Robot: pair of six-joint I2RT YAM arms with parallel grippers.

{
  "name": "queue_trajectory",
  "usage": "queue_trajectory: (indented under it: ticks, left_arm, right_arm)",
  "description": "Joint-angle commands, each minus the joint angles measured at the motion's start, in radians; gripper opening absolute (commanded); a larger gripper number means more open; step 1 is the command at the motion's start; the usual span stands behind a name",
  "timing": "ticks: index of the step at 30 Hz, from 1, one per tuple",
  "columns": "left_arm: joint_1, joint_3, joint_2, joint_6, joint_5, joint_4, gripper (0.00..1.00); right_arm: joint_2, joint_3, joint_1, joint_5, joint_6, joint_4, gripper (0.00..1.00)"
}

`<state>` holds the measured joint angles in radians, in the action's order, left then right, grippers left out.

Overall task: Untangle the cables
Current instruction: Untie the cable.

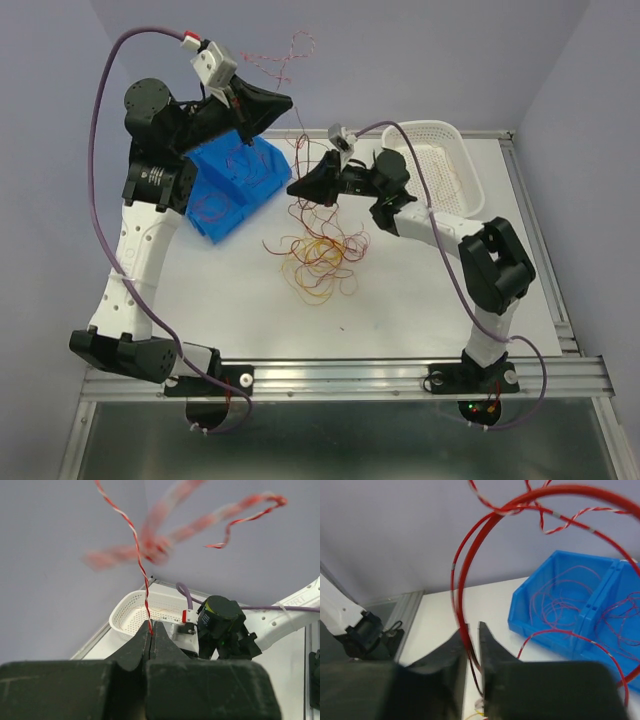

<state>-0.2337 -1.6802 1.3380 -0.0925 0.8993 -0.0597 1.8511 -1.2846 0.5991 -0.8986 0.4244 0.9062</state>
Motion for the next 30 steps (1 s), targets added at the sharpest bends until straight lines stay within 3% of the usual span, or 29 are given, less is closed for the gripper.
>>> queue_trajectory:
  ticks: [1, 4, 9, 12, 15, 18, 20, 26, 30]
  left_arm:
    - [0.011, -0.156, 0.032, 0.007, -0.043, 0.004, 0.00]
    - [0.045, -0.240, 0.075, 0.019, -0.100, 0.020, 0.00]
    - [0.192, -0.422, 0.187, -0.009, -0.155, 0.029, 0.00]
    - [0.253, -0.645, 0.289, -0.082, -0.091, 0.041, 0.00]
    - [0.264, -0.687, 0.334, -0.202, -0.010, -0.032, 0.00]
    - [0.264, -0.537, 0.290, -0.323, 0.033, -0.186, 0.00]
    - [0.264, -0.466, 0.274, -0.377, 0.068, -0.256, 0.00]
    - [0.237, -0.146, 0.181, -0.446, 0.268, -0.559, 0.00]
    - [0.133, 0.107, 0.107, -0.437, 0.326, -0.704, 0.02]
  right_arm:
    - [-0.004, -0.136, 0.011, 0.010, 0.079, 0.059, 0.01]
    - [-0.052, -0.198, 0.010, 0.004, 0.131, 0.050, 0.00]
    - [-0.132, -0.364, 0.008, -0.026, 0.151, -0.067, 0.01]
    - [-0.109, -0.595, 0.010, -0.002, 0.093, -0.265, 0.01]
    - [-0.063, -0.825, 0.010, 0.042, 0.108, -0.274, 0.01]
    - [0.031, -1.086, 0.008, 0.091, 0.114, -0.341, 0.01]
    - [0.049, -1.118, 0.010, 0.121, 0.109, -0.348, 0.01]
    - [-0.032, -0.919, 0.010, 0.155, 0.031, -0.322, 0.00]
    - [-0.062, -0.817, 0.010, 0.141, 0.011, -0.313, 0.01]
